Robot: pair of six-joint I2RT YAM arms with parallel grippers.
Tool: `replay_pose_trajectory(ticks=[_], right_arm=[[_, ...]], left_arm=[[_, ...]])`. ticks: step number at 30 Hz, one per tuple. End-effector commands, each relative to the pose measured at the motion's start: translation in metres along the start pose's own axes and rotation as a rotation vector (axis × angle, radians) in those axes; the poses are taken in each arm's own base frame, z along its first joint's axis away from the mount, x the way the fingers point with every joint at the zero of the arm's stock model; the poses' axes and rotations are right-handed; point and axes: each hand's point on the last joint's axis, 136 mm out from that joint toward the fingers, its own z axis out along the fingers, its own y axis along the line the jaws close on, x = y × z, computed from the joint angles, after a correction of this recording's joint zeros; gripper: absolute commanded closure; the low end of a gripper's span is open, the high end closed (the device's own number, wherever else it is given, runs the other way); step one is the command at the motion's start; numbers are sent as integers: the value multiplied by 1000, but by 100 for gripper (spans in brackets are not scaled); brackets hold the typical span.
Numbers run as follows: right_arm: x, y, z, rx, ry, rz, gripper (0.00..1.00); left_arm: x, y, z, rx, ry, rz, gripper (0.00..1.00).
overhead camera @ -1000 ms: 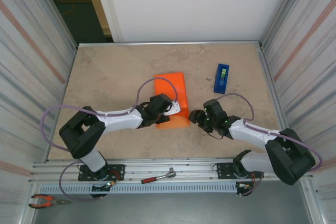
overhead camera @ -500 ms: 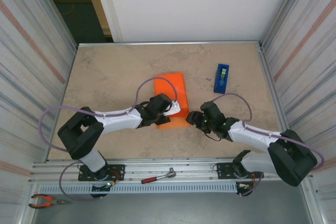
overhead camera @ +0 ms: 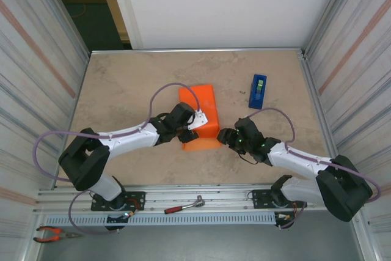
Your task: Wrap the gift box in paper
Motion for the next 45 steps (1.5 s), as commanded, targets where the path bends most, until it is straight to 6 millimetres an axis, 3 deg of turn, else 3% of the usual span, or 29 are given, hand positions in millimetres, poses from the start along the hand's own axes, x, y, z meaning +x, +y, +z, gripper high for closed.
replay_pose_trajectory(ticks=[1, 5, 13, 25, 39, 45], right_arm=[[3, 1, 1, -6, 10, -28, 37], [5, 4, 5, -10, 22, -40, 38], [4, 10, 10, -10, 29, -53, 38], [9, 12, 18, 32, 47, -95, 38], [14, 7, 31, 121, 68, -159, 49], [18, 2, 34, 144, 74, -166, 61]], left_arm=[[4, 1, 4, -12, 10, -6, 19], [11, 0, 10, -13, 20, -19, 22], [17, -7, 15, 9, 32, -23, 18], [17, -7, 18, 8, 44, -19, 22], [17, -11, 18, 14, 46, -10, 22], [17, -11, 18, 14, 46, -9, 22]])
